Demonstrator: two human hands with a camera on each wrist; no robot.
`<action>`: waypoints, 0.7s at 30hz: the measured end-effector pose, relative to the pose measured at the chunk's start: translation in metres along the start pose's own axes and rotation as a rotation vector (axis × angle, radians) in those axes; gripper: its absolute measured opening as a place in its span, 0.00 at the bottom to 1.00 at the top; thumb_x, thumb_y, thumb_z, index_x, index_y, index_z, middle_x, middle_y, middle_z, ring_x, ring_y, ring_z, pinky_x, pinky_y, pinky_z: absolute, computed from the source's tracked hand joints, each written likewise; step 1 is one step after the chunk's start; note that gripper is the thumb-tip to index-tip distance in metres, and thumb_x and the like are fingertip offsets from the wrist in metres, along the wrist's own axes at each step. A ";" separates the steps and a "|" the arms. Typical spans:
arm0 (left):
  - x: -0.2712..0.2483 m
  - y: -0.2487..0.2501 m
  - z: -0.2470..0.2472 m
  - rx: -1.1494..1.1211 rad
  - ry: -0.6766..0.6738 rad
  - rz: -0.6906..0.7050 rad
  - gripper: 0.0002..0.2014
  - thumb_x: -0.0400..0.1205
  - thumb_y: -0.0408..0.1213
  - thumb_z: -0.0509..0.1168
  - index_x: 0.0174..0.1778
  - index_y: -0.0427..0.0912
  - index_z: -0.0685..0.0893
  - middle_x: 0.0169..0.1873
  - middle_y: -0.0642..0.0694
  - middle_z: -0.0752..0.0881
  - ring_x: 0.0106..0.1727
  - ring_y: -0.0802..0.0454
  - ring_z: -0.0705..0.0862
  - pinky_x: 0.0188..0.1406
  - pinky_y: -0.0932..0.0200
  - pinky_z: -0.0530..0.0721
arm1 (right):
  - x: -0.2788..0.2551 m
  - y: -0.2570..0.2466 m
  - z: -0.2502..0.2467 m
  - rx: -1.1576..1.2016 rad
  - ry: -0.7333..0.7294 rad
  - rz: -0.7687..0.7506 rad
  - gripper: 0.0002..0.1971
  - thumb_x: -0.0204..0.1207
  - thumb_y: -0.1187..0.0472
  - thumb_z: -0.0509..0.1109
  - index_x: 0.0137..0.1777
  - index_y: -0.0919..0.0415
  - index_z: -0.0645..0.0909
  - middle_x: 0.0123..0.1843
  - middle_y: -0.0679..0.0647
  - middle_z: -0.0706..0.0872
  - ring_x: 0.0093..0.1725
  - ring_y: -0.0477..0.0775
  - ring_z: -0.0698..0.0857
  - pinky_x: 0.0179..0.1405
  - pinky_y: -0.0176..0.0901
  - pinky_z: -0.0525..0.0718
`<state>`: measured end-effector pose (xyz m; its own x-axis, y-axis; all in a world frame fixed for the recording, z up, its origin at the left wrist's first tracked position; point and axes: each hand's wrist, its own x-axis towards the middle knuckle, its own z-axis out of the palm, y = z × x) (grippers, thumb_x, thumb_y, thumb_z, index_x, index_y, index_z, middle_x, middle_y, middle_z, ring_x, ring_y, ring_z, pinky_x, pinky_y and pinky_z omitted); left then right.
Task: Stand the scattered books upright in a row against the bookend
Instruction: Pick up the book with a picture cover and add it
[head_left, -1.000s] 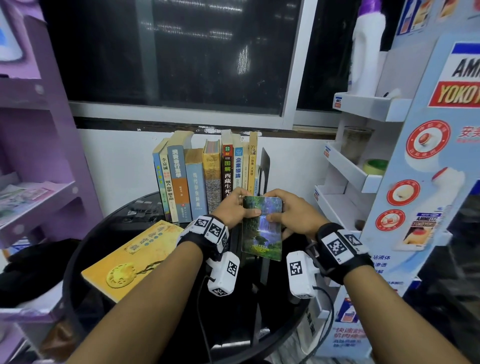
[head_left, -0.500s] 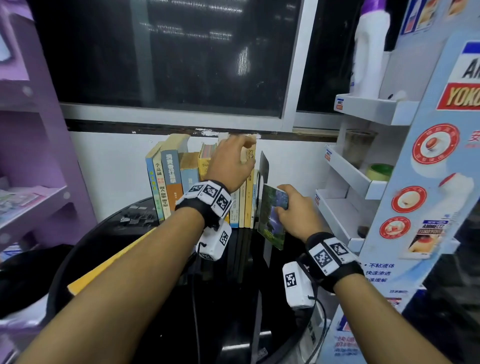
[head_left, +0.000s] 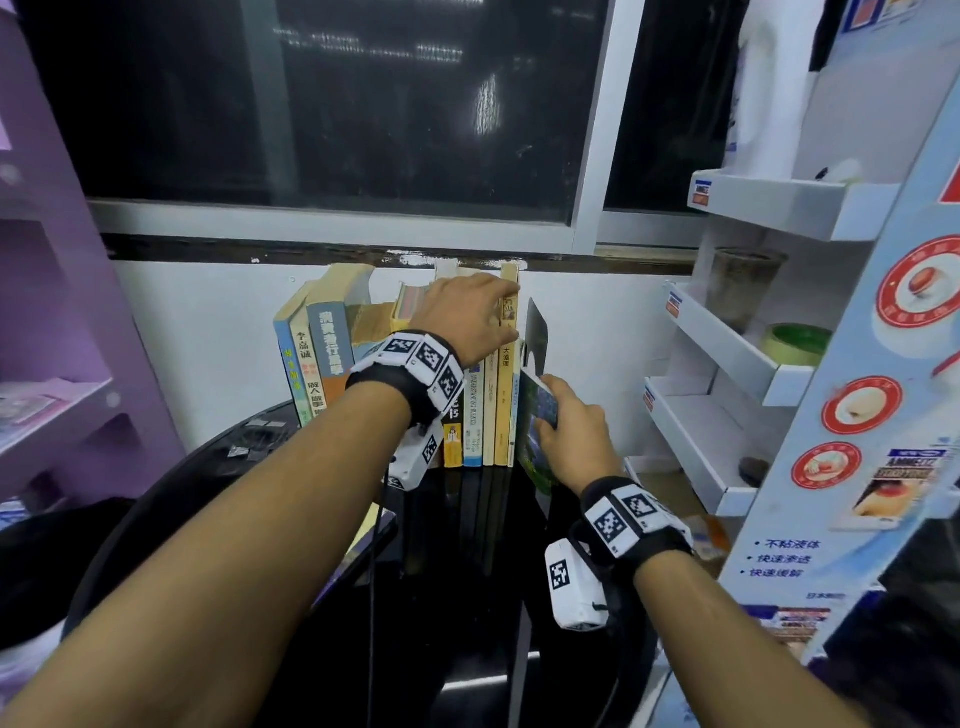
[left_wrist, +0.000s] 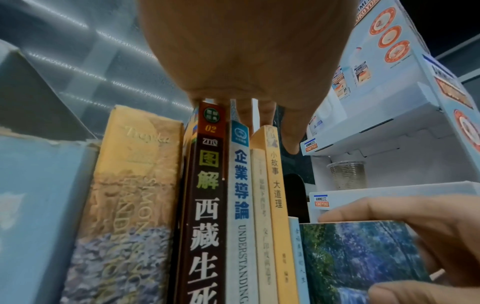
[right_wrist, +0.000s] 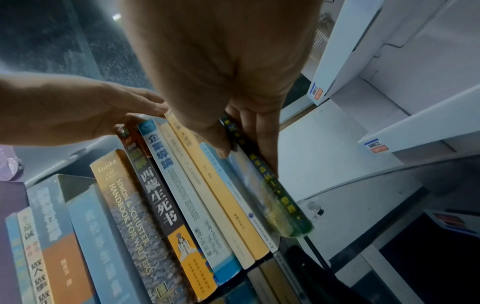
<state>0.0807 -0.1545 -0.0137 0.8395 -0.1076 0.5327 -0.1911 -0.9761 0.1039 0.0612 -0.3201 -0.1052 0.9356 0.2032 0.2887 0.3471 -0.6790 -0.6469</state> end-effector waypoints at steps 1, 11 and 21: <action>0.001 -0.001 0.000 -0.001 0.005 -0.001 0.28 0.79 0.54 0.65 0.75 0.53 0.72 0.73 0.51 0.77 0.72 0.48 0.75 0.74 0.45 0.69 | 0.002 0.002 0.003 0.023 -0.001 -0.004 0.23 0.83 0.64 0.62 0.76 0.49 0.69 0.51 0.57 0.81 0.53 0.60 0.84 0.59 0.52 0.83; -0.003 -0.001 0.002 -0.016 0.109 -0.031 0.21 0.79 0.52 0.67 0.67 0.54 0.76 0.59 0.50 0.86 0.60 0.48 0.81 0.66 0.51 0.70 | 0.031 0.021 0.030 0.055 -0.102 -0.021 0.35 0.81 0.67 0.66 0.82 0.44 0.57 0.61 0.62 0.85 0.57 0.60 0.87 0.60 0.52 0.85; -0.004 -0.003 0.010 -0.049 0.143 -0.054 0.19 0.78 0.49 0.69 0.64 0.54 0.77 0.51 0.50 0.88 0.54 0.46 0.81 0.61 0.53 0.68 | 0.042 0.020 0.033 0.111 -0.127 -0.068 0.33 0.81 0.67 0.68 0.82 0.48 0.60 0.66 0.59 0.84 0.60 0.57 0.87 0.59 0.46 0.84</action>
<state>0.0830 -0.1529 -0.0243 0.7691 -0.0238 0.6387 -0.1751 -0.9689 0.1748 0.1100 -0.3023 -0.1292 0.9081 0.3377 0.2475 0.4079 -0.5802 -0.7049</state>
